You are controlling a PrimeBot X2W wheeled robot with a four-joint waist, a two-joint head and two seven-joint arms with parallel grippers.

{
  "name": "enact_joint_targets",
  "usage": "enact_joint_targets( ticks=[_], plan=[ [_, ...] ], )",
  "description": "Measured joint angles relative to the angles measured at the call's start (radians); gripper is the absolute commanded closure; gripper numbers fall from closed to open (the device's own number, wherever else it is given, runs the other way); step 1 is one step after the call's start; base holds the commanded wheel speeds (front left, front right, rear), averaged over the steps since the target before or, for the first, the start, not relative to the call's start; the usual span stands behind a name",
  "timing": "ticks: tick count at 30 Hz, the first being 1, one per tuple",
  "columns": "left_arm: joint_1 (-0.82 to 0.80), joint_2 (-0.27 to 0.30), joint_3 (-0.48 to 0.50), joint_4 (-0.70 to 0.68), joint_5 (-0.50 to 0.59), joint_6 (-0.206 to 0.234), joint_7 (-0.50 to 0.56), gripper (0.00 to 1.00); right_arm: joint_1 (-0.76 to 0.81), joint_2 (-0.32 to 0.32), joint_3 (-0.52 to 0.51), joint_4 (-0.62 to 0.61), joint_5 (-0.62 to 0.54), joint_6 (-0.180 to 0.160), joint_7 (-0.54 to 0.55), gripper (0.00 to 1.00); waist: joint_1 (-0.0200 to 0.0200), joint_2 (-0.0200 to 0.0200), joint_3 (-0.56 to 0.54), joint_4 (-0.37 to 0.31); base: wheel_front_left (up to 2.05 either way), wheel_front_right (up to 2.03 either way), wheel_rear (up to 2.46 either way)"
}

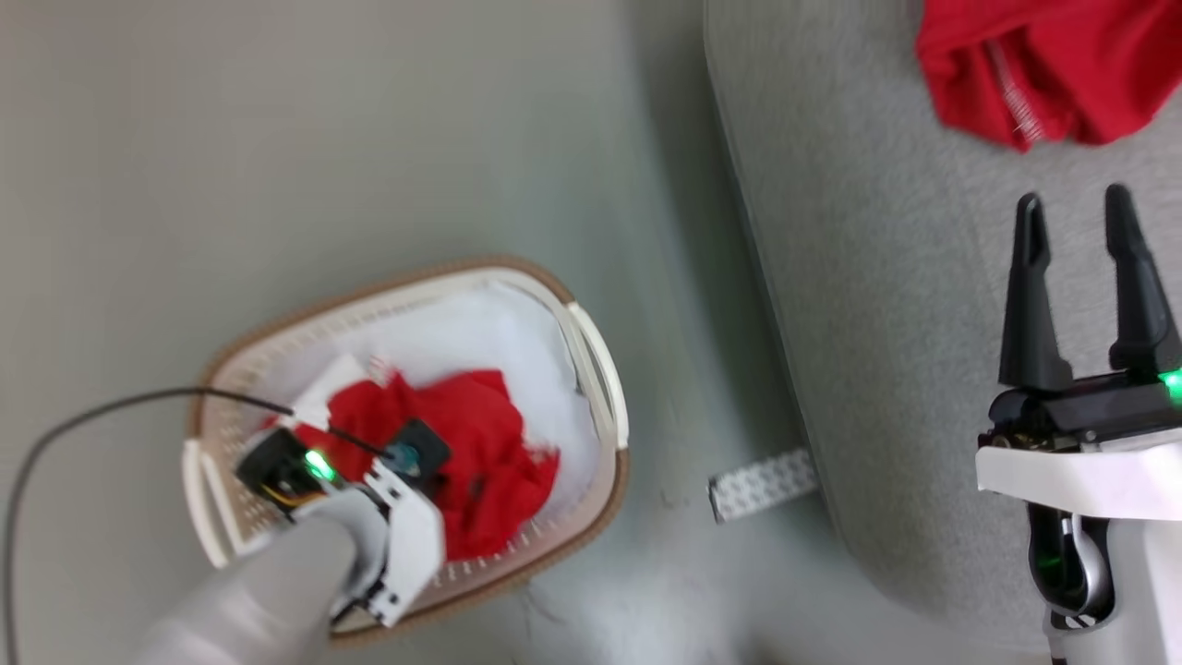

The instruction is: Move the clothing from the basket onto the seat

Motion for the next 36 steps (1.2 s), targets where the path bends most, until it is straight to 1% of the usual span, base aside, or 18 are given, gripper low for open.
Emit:
enact_joint_targets(
  ticks=[9,11,17,22,25,30,34,36],
  plan=[
    [0.078,-0.093,0.007,-0.013,-0.105,0.000,-0.097,1.00,0.049,0.001,-0.002,0.059,-0.062,0.000,0.000,0.00,-0.0001,0.0000,-0.213,0.052,0.00,0.00,0.00],
    [0.087,-0.104,0.011,-0.029,-0.109,0.000,-0.116,1.00,0.060,0.001,0.002,0.071,-0.068,0.000,-0.001,0.00,-0.0002,0.0000,-0.261,0.067,0.00,0.00,0.00],
    [0.113,-0.128,0.075,-0.100,-0.152,0.001,-0.133,1.00,0.102,0.001,0.016,0.111,-0.070,0.000,-0.001,0.00,-0.0002,0.0000,-0.388,0.119,0.00,0.00,0.00],
    [0.124,-0.112,0.159,-0.251,-0.128,0.033,-0.135,1.00,0.130,0.001,0.025,0.132,-0.084,0.000,-0.001,0.00,-0.0003,0.0000,-0.469,0.172,0.00,0.00,0.00],
    [0.140,-0.087,0.205,-0.332,-0.103,0.050,-0.136,1.00,0.145,0.001,0.030,0.143,-0.086,0.000,-0.001,0.00,-0.0003,0.0000,-0.511,0.202,0.00,0.00,0.00],
    [0.149,-0.060,0.281,-0.450,-0.100,0.067,-0.136,1.00,0.166,0.001,0.051,0.159,-0.074,0.000,-0.001,0.00,-0.0003,0.0000,-0.573,0.245,0.00,0.00,0.00],
    [0.147,-0.037,0.323,-0.532,-0.105,0.081,-0.136,1.00,0.190,0.001,0.070,0.175,-0.067,0.000,-0.001,0.00,-0.0003,0.0000,-0.616,0.272,0.00,0.00,0.00],
    [0.146,-0.031,0.349,-0.570,-0.124,0.081,-0.135,1.00,0.200,0.001,0.084,0.183,-0.067,0.000,-0.001,0.00,-0.0002,0.0000,-0.635,0.284,0.00,0.00,0.00]
  ],
)
